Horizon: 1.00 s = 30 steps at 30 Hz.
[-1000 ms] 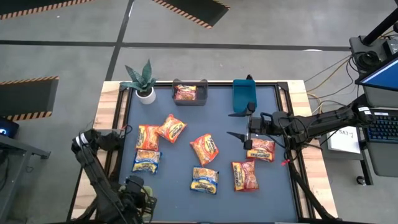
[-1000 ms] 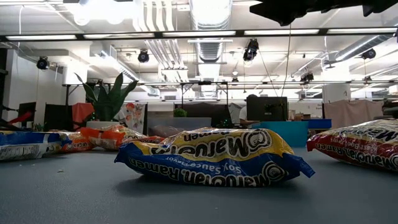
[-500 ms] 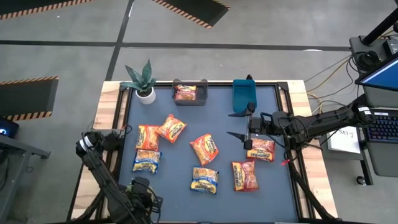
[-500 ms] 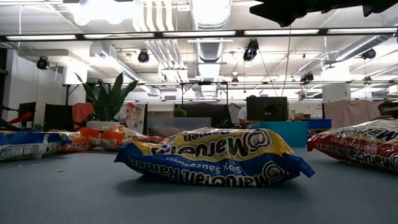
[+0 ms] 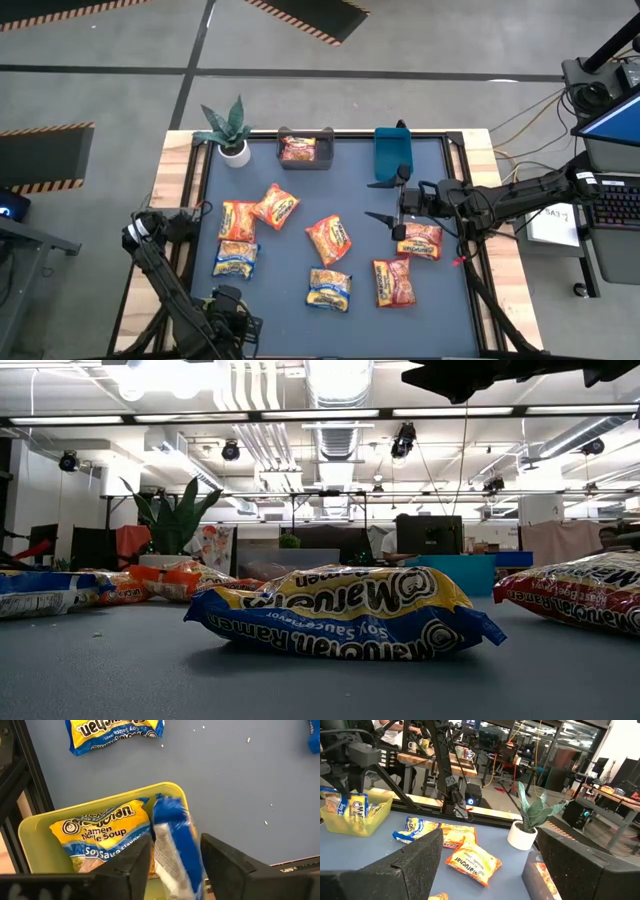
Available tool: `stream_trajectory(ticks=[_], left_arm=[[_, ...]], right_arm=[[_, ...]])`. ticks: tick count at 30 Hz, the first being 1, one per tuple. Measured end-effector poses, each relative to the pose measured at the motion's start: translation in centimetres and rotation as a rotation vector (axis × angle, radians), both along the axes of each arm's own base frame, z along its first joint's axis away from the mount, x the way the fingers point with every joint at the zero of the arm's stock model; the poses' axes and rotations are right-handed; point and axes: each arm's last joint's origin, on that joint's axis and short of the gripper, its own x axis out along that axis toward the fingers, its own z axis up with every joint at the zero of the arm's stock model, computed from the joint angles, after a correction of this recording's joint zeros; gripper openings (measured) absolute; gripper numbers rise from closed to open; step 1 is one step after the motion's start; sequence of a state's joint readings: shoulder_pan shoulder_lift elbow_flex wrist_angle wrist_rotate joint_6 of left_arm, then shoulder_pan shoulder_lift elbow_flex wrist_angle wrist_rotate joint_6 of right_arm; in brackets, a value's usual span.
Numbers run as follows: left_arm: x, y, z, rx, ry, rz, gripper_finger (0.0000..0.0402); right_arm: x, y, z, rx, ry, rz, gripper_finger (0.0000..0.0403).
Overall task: Sort Maruchan noodles
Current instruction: Put the blue noodle pack into the yellow bin, then put the middle orange noodle pack into the blue bin
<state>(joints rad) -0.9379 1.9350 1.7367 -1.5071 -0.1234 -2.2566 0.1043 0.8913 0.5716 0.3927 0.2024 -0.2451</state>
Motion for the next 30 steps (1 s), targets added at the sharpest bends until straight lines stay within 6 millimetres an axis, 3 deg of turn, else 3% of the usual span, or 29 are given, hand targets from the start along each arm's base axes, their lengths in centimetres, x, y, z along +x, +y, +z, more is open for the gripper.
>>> stream_trajectory(ticks=[10,15,24,30], left_arm=[[0.0,0.1,0.2,-0.006,0.013,-0.100,0.0186],[0.2,1.8,1.7,-0.001,0.038,-0.219,0.0187],[3.8,4.3,2.8,0.205,-0.098,-0.747,0.0169],[6.0,6.9,2.5,0.341,0.019,-1.017,0.0140]], right_arm=[[0.0,0.0,0.0,0.001,0.000,0.000,0.0313],[0.0,0.0,0.0,0.026,-0.002,0.000,0.0313],[0.0,0.0,0.0,0.065,-0.006,0.000,0.0313],[0.0,0.0,0.0,0.088,-0.008,-0.001,0.0313]])
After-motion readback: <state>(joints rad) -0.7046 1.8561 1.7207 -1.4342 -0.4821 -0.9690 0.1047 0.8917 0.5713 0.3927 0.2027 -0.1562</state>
